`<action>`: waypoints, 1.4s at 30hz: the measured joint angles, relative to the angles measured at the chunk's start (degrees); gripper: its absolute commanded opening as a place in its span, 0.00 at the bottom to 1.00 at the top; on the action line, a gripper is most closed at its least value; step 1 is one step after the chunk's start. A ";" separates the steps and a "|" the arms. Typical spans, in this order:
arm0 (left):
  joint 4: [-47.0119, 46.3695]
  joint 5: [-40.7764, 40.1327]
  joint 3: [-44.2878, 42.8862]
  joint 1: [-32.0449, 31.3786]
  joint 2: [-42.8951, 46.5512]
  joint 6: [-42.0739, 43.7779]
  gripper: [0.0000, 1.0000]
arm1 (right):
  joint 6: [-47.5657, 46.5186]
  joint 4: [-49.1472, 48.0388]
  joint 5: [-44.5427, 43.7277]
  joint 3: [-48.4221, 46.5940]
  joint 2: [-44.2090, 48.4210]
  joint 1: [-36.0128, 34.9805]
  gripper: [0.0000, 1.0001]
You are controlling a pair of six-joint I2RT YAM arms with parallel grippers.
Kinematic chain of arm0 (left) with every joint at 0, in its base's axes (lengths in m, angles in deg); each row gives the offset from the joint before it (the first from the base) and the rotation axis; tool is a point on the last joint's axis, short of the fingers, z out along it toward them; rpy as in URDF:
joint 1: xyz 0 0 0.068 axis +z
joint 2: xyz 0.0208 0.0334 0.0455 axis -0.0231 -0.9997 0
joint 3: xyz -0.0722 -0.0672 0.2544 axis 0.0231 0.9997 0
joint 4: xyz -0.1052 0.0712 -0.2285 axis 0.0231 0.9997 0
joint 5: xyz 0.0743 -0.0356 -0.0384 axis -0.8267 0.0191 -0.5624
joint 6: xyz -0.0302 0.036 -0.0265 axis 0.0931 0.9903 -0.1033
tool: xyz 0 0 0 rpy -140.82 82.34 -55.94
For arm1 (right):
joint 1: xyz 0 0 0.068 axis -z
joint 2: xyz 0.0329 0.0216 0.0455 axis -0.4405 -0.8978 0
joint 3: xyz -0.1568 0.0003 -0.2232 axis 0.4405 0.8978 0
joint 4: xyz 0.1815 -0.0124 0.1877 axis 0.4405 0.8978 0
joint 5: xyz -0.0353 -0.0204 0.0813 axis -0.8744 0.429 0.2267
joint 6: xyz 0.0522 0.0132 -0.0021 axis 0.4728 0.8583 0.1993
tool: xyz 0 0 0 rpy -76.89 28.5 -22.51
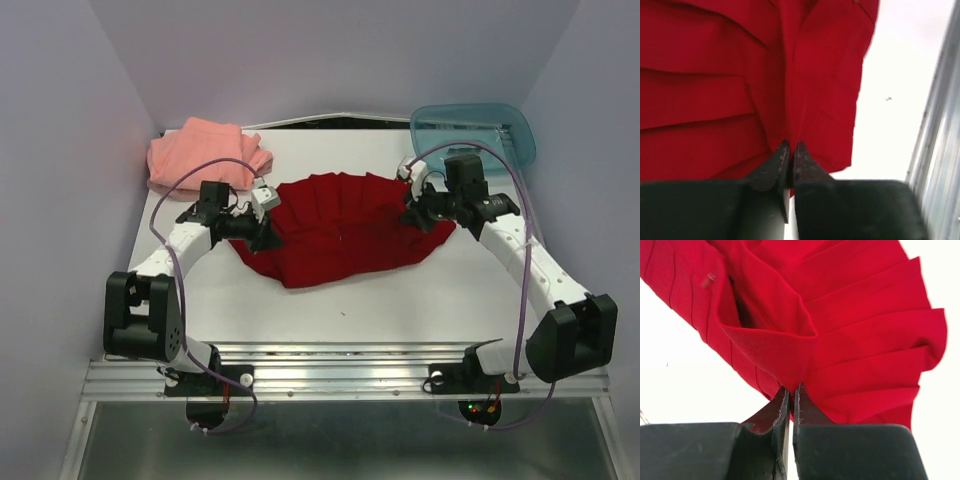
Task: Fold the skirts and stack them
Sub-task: Flatten the skirt out
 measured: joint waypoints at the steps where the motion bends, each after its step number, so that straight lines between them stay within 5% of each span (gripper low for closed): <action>1: -1.42 -0.48 -0.02 0.42 0.74 -0.66 0.00 | 0.50 -0.04 -0.31 -0.39 0.31 0.22 0.01; 8: -8.20 -5.49 -3.39 3.56 5.35 -7.37 0.00 | 7.13 -5.22 -4.33 -3.13 3.67 1.27 0.01; 18: -17.92 -15.47 -20.22 2.58 16.31 -13.66 0.00 | 12.50 -18.43 -11.47 -16.31 5.73 0.98 0.01; 34: -4.28 -10.21 -13.42 0.37 53.64 -9.53 0.00 | 12.98 -6.49 2.25 -14.84 32.63 0.52 0.01; 42: 0.68 -7.17 -10.60 0.44 55.01 -9.11 0.00 | 13.88 -2.73 1.81 -8.28 37.48 0.55 0.01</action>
